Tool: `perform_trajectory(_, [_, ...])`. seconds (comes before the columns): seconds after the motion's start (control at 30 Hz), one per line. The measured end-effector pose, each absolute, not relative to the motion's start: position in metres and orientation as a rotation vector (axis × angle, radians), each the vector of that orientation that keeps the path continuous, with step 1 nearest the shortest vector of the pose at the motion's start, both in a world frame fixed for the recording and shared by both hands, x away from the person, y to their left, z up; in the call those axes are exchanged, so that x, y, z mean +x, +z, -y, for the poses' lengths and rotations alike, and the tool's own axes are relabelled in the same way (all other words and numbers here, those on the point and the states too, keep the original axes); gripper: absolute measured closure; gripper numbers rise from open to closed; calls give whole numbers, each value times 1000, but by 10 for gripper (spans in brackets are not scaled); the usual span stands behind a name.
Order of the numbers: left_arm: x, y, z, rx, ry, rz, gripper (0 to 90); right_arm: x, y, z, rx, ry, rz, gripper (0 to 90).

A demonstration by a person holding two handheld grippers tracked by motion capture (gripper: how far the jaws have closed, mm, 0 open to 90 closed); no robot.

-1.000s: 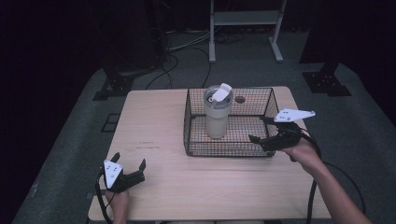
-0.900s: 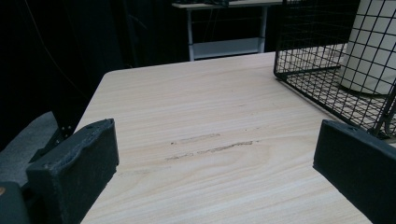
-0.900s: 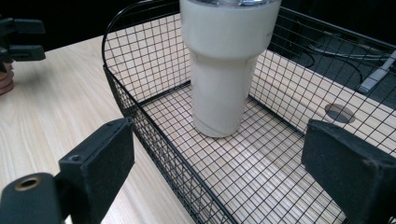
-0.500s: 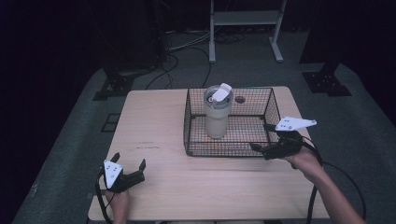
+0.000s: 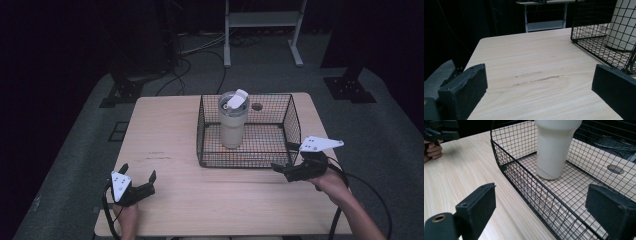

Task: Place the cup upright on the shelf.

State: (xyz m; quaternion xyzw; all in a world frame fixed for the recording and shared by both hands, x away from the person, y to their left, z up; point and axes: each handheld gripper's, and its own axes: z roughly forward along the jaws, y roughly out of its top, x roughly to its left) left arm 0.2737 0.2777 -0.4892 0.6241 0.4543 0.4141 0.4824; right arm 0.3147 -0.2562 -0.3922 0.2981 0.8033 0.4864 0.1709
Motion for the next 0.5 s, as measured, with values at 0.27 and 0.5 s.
perform_trajectory(0.27, [274, -489, -278, 1522, 1010, -1107, 0, 303, -400, 264, 839, 1394, -2280, 89])
perform_trajectory(0.5, [274, -489, -278, 1521, 1010, -1111, 0, 292, -408, 273, 844, 1405, -2282, 89])
